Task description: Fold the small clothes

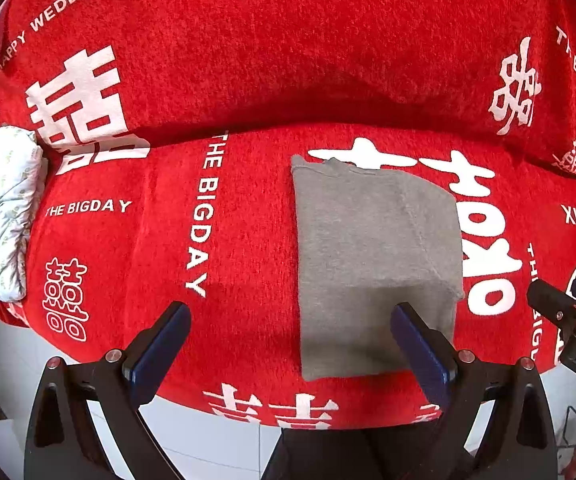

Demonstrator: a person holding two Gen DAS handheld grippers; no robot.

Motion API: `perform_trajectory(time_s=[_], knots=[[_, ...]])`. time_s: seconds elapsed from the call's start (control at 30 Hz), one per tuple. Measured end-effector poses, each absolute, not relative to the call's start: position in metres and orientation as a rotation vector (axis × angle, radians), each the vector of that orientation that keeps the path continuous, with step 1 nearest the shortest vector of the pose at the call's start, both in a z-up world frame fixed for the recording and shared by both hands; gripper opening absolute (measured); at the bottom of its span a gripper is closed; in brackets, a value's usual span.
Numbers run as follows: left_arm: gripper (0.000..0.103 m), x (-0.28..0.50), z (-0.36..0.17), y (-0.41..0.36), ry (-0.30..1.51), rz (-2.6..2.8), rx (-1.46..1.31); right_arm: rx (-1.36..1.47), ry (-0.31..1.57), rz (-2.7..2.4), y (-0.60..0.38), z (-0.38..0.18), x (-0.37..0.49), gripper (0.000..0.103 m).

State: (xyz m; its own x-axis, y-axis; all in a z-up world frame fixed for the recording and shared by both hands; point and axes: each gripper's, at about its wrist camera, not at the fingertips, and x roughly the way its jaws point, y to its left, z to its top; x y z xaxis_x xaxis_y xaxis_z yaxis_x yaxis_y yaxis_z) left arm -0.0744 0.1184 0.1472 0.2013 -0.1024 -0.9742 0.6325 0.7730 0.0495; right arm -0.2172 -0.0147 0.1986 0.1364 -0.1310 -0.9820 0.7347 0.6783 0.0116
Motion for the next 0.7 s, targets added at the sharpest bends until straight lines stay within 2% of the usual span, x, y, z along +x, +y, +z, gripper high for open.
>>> perform_trajectory(time_s=[0.7], knots=[[0.100,-0.0716,0.1506,0.1212,1.252,-0.514,0.485,0.572,1.302,-0.676,-0.0117,0.1971,-0.2132,0.086]])
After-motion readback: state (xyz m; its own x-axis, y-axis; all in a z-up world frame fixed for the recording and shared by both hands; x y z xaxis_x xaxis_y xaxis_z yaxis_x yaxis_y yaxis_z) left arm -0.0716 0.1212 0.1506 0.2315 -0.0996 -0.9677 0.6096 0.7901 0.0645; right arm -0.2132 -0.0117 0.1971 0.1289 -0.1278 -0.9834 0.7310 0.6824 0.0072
